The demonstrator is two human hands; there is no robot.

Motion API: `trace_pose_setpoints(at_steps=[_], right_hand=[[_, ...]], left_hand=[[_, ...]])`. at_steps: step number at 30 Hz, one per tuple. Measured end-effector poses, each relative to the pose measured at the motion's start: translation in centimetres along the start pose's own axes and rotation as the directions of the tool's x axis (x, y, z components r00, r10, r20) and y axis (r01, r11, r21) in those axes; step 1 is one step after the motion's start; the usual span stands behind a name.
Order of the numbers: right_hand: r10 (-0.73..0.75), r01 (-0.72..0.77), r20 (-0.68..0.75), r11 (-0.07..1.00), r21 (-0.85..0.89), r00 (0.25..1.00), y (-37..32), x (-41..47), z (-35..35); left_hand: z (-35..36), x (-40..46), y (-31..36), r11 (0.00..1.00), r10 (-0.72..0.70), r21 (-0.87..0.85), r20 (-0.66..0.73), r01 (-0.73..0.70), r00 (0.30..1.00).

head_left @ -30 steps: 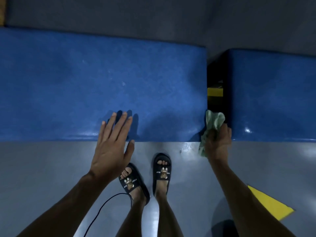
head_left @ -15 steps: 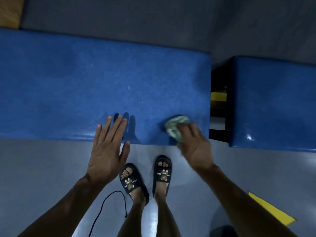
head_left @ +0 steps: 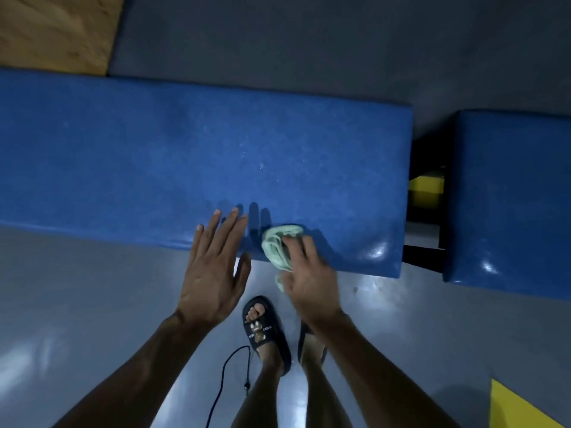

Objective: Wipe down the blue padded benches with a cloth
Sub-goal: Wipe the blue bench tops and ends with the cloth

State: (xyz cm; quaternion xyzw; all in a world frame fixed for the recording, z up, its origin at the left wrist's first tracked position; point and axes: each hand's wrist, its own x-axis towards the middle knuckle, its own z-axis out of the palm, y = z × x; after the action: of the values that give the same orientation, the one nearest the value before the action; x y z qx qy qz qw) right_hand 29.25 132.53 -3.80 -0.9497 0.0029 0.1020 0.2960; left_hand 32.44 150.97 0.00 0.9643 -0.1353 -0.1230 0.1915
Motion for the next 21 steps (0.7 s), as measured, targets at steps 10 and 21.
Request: trace_pose_setpoints(at_steps=[10,21], right_hand=[[0.543,-0.544,-0.302,0.834,0.09,0.783,16.2,-3.0,-11.9],[0.413,-0.431,-0.275,0.902,-0.007,0.868,11.6,-2.2,-7.8]], left_hand=[[0.1,-1.1,0.8,0.995,-0.088,-0.041,-0.017,0.087,0.996],[0.7,-1.5,-1.6,0.998,-0.031,-0.06,0.0,0.031,1.0]])
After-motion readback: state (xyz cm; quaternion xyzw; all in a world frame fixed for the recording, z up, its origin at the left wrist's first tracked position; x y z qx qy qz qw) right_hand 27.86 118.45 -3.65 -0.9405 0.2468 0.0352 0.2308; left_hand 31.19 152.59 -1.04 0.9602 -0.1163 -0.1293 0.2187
